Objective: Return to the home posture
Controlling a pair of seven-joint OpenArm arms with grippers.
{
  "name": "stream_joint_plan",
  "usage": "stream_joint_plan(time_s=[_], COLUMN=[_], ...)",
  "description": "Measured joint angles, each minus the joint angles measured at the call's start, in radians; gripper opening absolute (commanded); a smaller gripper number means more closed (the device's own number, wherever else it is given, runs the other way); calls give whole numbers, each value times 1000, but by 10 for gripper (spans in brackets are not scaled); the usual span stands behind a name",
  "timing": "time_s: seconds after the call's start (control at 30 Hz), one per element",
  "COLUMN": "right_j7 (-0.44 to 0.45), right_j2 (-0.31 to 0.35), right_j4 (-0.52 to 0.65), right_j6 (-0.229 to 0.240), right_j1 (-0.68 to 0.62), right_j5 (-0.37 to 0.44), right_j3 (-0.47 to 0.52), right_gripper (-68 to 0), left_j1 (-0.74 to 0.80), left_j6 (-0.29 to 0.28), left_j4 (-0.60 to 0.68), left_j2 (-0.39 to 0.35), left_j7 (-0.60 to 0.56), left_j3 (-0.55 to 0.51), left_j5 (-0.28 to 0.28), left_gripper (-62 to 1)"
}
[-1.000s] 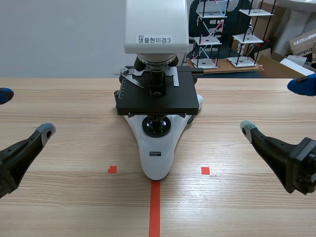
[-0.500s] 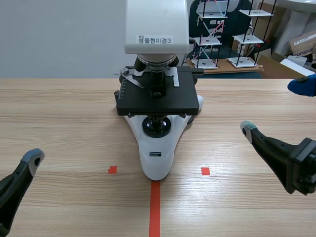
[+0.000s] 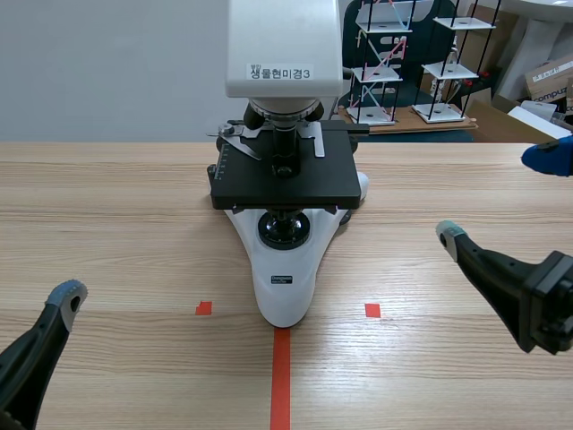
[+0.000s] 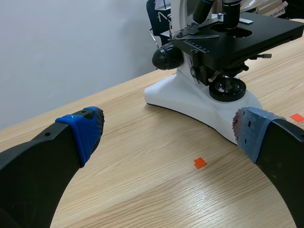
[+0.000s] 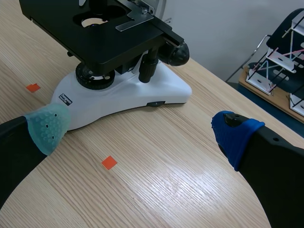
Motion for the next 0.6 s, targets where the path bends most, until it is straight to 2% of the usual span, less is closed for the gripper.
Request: stream_joint_plan(time_s=[0.6], right_j7=[0], right_j2=[0], right_j4=[0], right_j6=[0], right_j1=[0], right_j5=[0], right_j3=[0], right_gripper=[4], left_j1=[41], left_j6=[0], left_j4=[0], left_j2=[21], left_j7=[-7], left_j3=[0], left_j5=[0], left_gripper=[-37])
